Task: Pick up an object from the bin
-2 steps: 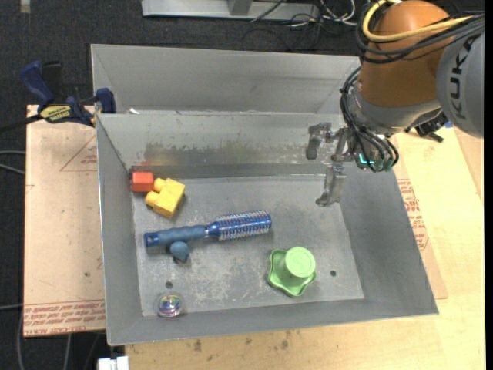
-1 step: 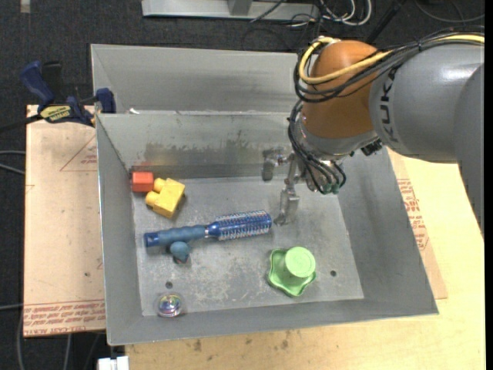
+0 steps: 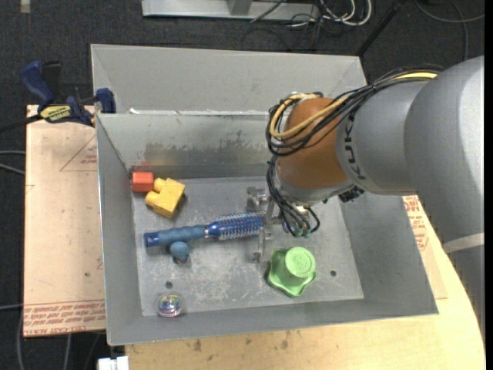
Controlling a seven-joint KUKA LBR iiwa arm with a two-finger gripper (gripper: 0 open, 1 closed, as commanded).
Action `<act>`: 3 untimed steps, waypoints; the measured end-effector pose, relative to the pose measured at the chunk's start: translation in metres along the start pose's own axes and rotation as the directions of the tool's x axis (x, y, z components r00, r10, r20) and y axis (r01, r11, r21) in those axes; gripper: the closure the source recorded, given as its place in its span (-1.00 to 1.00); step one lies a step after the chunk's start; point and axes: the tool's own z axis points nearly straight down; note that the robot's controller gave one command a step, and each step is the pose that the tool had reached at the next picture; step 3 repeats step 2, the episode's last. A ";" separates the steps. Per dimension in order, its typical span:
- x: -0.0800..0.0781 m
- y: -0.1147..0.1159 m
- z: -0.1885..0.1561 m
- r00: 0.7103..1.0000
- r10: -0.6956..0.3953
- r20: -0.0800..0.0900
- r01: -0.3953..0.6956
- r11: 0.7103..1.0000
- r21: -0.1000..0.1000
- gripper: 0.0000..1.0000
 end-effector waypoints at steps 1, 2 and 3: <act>-0.003 -0.001 -0.004 1.000 0.000 0.008 0.000 1.000 0.001 1.00; 0.027 -0.004 -0.137 1.000 0.003 0.015 -0.003 1.000 0.001 1.00; 0.027 -0.004 -0.137 1.000 0.003 0.015 -0.003 1.000 0.001 1.00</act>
Offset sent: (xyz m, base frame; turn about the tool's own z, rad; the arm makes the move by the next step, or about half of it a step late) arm 0.0000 0.0000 0.0000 0.0000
